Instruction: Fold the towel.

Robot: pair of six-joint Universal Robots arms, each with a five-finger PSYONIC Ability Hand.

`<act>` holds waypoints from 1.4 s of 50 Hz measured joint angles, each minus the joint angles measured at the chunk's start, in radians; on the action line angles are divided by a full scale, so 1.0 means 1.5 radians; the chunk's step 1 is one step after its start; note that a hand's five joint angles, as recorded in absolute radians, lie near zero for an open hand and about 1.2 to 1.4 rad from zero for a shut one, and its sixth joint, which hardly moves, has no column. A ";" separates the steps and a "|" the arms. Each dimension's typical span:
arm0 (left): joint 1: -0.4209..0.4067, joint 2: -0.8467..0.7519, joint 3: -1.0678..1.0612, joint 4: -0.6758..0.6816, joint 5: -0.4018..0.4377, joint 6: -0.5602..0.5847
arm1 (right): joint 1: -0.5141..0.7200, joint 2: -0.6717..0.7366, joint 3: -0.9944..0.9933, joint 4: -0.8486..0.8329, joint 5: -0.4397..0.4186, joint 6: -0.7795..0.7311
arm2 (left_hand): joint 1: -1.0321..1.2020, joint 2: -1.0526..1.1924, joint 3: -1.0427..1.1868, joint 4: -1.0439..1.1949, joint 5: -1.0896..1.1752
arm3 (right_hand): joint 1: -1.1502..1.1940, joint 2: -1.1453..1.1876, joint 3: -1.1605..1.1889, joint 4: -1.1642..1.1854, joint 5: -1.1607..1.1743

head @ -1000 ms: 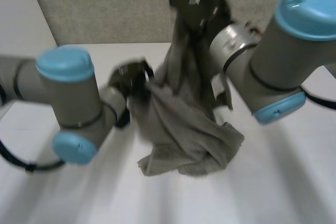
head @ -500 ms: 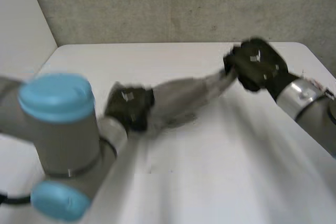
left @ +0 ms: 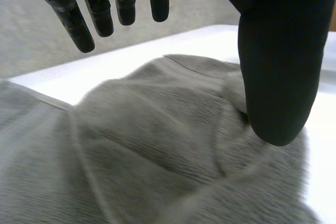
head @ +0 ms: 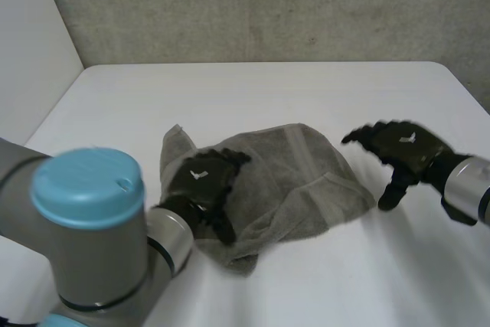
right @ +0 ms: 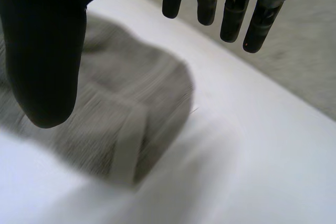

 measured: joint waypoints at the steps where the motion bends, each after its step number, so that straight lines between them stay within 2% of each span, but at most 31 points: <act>1: 0.012 0.009 -0.003 0.000 0.000 0.001 | 0.001 -0.012 -0.006 -0.001 0.010 0.030 | 0.000 0.000 -0.001 0.000 0.000 | 0.000 0.000 0.000 0.000 0.000; 3: 0.032 0.025 -0.005 -0.001 0.001 0.003 | 0.003 -0.038 -0.021 -0.005 0.027 0.097 | 0.000 -0.003 -0.002 -0.003 -0.001 | 0.000 0.000 0.000 0.000 0.000; 9: 0.080 0.045 -0.004 -0.003 0.022 0.007 | 0.018 -0.063 -0.048 -0.007 0.040 0.184 | 0.000 -0.003 -0.002 -0.003 -0.001 | 0.000 0.000 0.000 0.000 0.000; 12: 0.113 0.048 -0.001 -0.005 0.060 0.012 | 0.044 -0.047 -0.069 -0.005 0.041 0.204 | 0.000 -0.001 -0.001 -0.001 -0.001 | 0.000 0.000 0.000 0.000 0.000; 14: 0.145 0.045 0.001 -0.006 0.108 0.030 | 0.075 -0.012 -0.093 0.001 0.042 0.206 | 0.001 0.004 0.002 0.001 -0.001 | 0.000 0.000 0.000 0.000 0.000; 15: 0.145 0.045 0.001 -0.006 0.108 0.030 | 0.075 -0.012 -0.093 0.001 0.042 0.206 | 0.001 0.004 0.002 0.001 -0.001 | 0.000 0.000 0.000 0.000 0.000; 20: 0.205 0.019 0.007 -0.007 0.210 0.125 | 0.128 0.083 -0.159 0.040 0.047 0.187 | 0.049 0.054 0.051 0.051 0.034 | 0.000 0.000 0.000 0.000 0.000; 24: 0.244 -0.023 0.017 -0.009 0.269 0.242 | 0.156 0.162 -0.213 0.078 0.050 0.135 | 0.079 0.086 0.084 0.085 0.065 | 0.002 0.000 0.000 0.000 0.000; 30: 0.271 -0.079 0.027 -0.008 0.300 0.377 | 0.171 0.221 -0.236 0.091 0.049 0.061 | 0.085 0.091 0.089 0.090 0.070 | 0.048 0.002 0.006 0.002 0.002; 35: 0.279 -0.110 0.028 -0.005 0.324 0.440 | 0.177 0.240 -0.229 0.080 0.043 0.030 | 0.085 0.092 0.091 0.091 0.072 | 0.090 0.015 0.045 0.028 0.030; 43: 0.281 -0.127 0.025 0.010 0.390 0.454 | 0.181 0.246 -0.203 0.045 0.032 0.025 | 0.085 0.092 0.091 0.091 0.072 | 0.161 0.089 0.110 0.095 0.085; 46: 0.280 -0.130 0.020 0.032 0.424 0.451 | 0.183 0.248 -0.184 0.025 0.009 0.026 | 0.085 0.092 0.091 0.091 0.072 | 0.203 0.129 0.149 0.136 0.122; 57: 0.279 -0.143 0.022 0.049 0.433 0.452 | 0.198 0.274 -0.178 0.020 -0.011 0.025 | 0.133 0.139 0.138 0.135 0.117 | 0.336 0.256 0.269 0.253 0.231; 58: 0.279 -0.144 0.023 0.049 0.433 0.452 | 0.198 0.276 -0.179 0.020 -0.010 0.025 | 0.133 0.139 0.138 0.135 0.117 | 0.408 0.322 0.335 0.313 0.287; 59: 0.279 -0.147 0.025 0.049 0.432 0.453 | 0.198 0.277 -0.180 0.019 -0.009 0.025 | 0.133 0.139 0.138 0.135 0.117 | 0.408 0.322 0.335 0.313 0.287; 60: 0.279 -0.150 0.026 0.049 0.432 0.453 | 0.199 0.279 -0.182 0.018 -0.008 0.025 | 0.179 0.181 0.180 0.180 0.162 | 0.579 0.481 0.489 0.467 0.440; 61: 0.279 -0.151 0.027 0.049 0.431 0.453 | 0.199 0.279 -0.183 0.016 -0.007 0.025 | 0.185 0.192 0.192 0.188 0.168 | 0.579 0.481 0.489 0.467 0.440; 62: 0.279 -0.154 0.029 0.050 0.431 0.454 | 0.198 0.279 -0.185 0.013 -0.005 0.026 | 0.232 0.237 0.237 0.236 0.211 | 0.719 0.597 0.602 0.590 0.562; 65: 0.279 -0.157 0.030 0.050 0.431 0.454 | 0.198 0.278 -0.187 0.008 -0.004 0.027 | 0.282 0.284 0.278 0.278 0.257 | 0.737 0.612 0.617 0.605 0.578; 69: 0.278 -0.174 0.045 0.051 0.430 0.455 | 0.198 0.267 -0.203 -0.029 0.022 0.031 | 0.463 0.467 0.465 0.465 0.445 | 0.764 0.631 0.641 0.634 0.606; 70: 0.278 -0.179 0.053 0.052 0.429 0.455 | 0.198 0.263 -0.208 -0.038 0.031 0.031 | 0.540 0.563 0.561 0.561 0.538 | 0.764 0.631 0.641 0.634 0.606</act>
